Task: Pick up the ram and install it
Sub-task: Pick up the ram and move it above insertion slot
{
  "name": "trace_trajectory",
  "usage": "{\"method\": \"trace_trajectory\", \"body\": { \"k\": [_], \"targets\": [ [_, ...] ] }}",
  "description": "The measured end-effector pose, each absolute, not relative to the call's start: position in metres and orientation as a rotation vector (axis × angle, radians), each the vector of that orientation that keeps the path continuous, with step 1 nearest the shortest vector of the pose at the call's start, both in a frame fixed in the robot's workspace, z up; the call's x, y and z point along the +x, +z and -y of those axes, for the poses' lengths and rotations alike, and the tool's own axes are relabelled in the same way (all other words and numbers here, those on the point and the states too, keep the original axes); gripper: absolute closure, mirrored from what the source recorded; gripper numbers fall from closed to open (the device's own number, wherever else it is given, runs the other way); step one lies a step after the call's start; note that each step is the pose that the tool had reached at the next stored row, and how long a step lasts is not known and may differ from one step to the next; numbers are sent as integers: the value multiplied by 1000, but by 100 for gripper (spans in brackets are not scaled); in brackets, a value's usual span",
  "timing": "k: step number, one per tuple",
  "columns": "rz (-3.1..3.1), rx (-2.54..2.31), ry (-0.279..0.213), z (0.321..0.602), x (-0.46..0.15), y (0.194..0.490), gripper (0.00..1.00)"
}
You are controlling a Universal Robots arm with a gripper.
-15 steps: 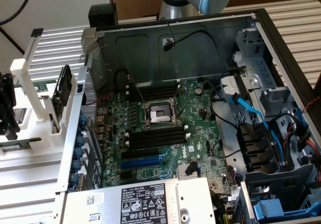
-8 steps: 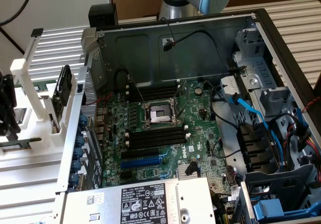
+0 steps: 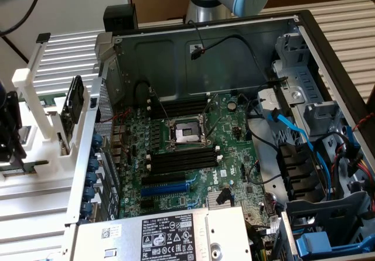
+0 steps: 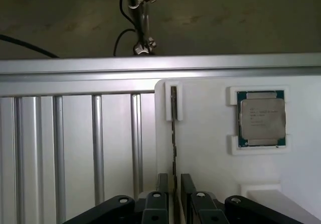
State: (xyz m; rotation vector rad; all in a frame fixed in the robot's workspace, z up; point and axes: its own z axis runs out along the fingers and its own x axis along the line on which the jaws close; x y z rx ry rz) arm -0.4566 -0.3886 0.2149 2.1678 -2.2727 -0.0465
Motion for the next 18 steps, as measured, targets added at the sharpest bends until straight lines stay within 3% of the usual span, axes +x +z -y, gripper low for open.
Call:
{"method": "trace_trajectory", "body": {
  "k": [18],
  "targets": [
    [2259,2183,-47,386,-453,201,75]
  ]
}}
